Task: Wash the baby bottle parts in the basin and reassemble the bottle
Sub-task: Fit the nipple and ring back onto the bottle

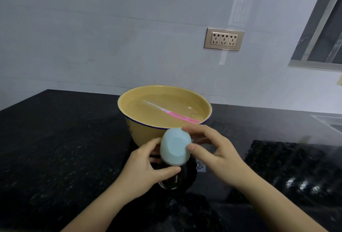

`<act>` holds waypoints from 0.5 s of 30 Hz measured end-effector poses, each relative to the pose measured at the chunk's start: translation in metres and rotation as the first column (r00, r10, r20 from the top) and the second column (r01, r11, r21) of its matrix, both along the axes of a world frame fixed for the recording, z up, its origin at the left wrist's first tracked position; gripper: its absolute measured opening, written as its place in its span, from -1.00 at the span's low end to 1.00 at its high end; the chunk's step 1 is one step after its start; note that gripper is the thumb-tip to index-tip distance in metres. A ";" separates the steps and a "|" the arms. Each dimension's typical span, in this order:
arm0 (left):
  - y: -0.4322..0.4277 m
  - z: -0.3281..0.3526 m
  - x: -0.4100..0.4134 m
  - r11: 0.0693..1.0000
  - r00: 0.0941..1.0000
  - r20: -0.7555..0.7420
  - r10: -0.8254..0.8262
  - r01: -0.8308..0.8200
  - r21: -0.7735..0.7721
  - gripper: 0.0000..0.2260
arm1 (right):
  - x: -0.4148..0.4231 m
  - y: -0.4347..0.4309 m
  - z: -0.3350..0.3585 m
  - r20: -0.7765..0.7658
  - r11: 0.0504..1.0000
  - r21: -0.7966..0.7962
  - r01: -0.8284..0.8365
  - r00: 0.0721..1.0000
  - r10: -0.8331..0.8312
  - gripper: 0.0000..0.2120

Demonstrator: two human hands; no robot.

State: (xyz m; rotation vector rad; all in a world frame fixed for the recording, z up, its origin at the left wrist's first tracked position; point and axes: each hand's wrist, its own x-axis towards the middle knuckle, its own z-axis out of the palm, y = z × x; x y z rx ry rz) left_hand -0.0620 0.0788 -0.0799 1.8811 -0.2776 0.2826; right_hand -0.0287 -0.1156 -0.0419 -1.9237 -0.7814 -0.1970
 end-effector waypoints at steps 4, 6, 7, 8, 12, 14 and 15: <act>0.002 -0.002 0.001 1.000 1.000 0.005 0.013 -0.013 -0.009 -0.44 | 0.006 0.003 -0.001 0.006 1.000 0.001 0.007 1.000 -0.007 -0.69; 0.003 -0.003 0.001 1.000 1.000 0.001 0.027 -0.027 0.007 -0.43 | 0.009 0.003 0.000 0.009 1.000 0.011 0.028 1.000 -0.028 -0.71; 0.004 -0.003 0.002 0.999 1.000 -0.008 0.030 -0.029 0.021 -0.43 | 0.011 0.002 0.002 0.012 0.999 0.025 0.042 0.999 -0.043 -0.73; 0.006 -0.002 0.003 0.999 0.999 -0.026 0.027 -0.026 0.033 -0.42 | 0.013 0.002 0.005 0.014 0.997 0.043 0.057 0.998 -0.058 -0.76; 0.016 0.005 0.006 0.993 0.996 -0.092 0.007 0.005 0.120 -0.32 | 0.029 0.001 0.024 0.008 0.985 0.093 0.142 0.990 -0.143 -0.86; 0.023 0.012 0.006 0.989 0.997 -0.079 0.007 0.005 0.147 -0.34 | 0.043 0.002 0.035 -0.024 0.981 0.022 0.193 0.981 -0.192 -0.86; 0.027 0.017 0.006 0.988 0.998 -0.066 0.010 0.000 0.154 -0.38 | 0.051 0.003 0.040 -0.045 0.978 -0.036 0.205 0.977 -0.207 -0.87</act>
